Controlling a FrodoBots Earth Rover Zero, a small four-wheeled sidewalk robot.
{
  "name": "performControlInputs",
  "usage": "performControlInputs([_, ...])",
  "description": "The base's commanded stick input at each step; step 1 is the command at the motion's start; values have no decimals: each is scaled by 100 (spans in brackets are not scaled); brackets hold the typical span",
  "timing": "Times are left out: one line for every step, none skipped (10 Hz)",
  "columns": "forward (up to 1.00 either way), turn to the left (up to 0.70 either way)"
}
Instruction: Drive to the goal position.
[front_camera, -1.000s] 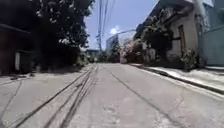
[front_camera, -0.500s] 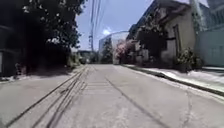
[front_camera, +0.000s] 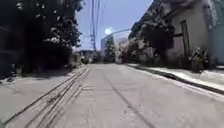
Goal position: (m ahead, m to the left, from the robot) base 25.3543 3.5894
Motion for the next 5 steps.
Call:
performControlInputs([100,0])
performControlInputs([100,0])
performControlInputs([100,0])
performControlInputs([100,0])
performControlInputs([100,0])
